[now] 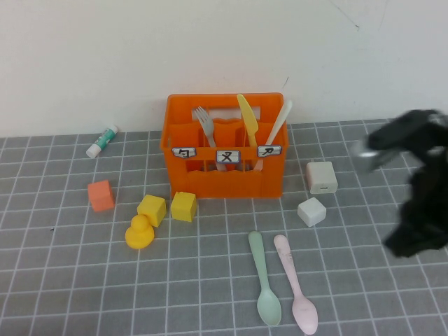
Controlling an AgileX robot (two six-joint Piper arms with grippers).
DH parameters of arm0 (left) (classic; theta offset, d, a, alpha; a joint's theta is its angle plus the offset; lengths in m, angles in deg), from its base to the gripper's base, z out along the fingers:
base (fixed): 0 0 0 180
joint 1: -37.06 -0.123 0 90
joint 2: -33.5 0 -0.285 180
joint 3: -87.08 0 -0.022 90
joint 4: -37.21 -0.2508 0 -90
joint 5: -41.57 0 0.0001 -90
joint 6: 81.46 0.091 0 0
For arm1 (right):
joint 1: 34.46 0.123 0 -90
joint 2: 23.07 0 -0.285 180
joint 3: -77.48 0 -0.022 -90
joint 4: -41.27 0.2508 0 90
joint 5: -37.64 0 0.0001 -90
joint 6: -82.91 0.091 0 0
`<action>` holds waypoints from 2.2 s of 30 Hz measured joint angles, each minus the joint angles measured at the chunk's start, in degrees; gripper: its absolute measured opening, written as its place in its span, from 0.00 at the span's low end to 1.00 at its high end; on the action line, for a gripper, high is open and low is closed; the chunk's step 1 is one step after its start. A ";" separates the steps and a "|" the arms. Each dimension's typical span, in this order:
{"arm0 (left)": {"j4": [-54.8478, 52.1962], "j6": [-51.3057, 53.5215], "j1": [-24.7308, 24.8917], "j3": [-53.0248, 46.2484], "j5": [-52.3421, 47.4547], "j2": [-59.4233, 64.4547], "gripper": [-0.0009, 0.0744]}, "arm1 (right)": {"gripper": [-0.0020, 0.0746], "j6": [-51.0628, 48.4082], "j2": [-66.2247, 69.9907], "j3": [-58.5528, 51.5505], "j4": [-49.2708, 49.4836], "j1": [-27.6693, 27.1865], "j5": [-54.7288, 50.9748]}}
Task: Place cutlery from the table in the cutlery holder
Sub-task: Pick up the spoon, then place the spoon on the box
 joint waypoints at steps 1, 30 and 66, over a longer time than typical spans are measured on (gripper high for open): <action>0.00 0.00 0.00 0.00 0.00 0.00 0.01 | 0.06 0.00 2.92 1.87 -0.44 1.34 -0.29; 0.00 -0.13 0.00 0.10 0.00 0.00 0.01 | 0.63 24.80 39.05 26.92 -4.42 13.83 13.04; 0.00 -0.01 0.00 0.10 -0.03 0.00 0.01 | 0.24 16.54 40.50 31.30 7.97 15.61 24.49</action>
